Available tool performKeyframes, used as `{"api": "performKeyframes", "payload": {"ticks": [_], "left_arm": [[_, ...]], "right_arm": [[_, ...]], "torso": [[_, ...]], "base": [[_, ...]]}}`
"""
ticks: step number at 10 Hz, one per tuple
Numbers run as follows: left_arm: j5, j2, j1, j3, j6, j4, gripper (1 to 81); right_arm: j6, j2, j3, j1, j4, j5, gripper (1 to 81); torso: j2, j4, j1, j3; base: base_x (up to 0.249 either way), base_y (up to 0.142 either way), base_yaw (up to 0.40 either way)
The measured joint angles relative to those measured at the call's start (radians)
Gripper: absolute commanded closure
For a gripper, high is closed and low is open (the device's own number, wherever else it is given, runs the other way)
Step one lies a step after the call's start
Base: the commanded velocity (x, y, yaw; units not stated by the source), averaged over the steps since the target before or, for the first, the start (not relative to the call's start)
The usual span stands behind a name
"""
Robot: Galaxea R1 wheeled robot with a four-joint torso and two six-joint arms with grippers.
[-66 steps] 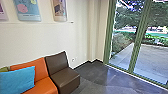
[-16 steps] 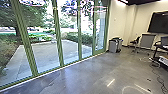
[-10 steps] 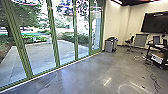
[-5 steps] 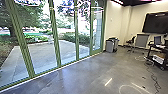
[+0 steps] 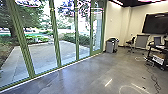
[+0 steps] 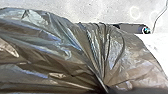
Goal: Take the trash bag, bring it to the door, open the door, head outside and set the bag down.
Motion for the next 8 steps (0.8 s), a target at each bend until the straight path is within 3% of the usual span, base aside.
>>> {"api": "performKeyframes", "payload": {"ticks": [3,8], "left_arm": [[0.000,0.000,0.003,0.000,0.000,0.000,81.1],[0.000,0.000,0.001,0.000,0.000,0.000,81.1]], "right_arm": [[0.000,0.000,0.000,-0.011,0.000,-0.001,1.0],[0.000,0.000,0.000,-0.006,0.000,0.008,1.0]], "torso": [[0.000,0.000,0.000,0.000],[0.000,0.000,-0.001,0.000]], "base": [[0.025,0.000,0.000],[0.108,0.000,0.000]]}}
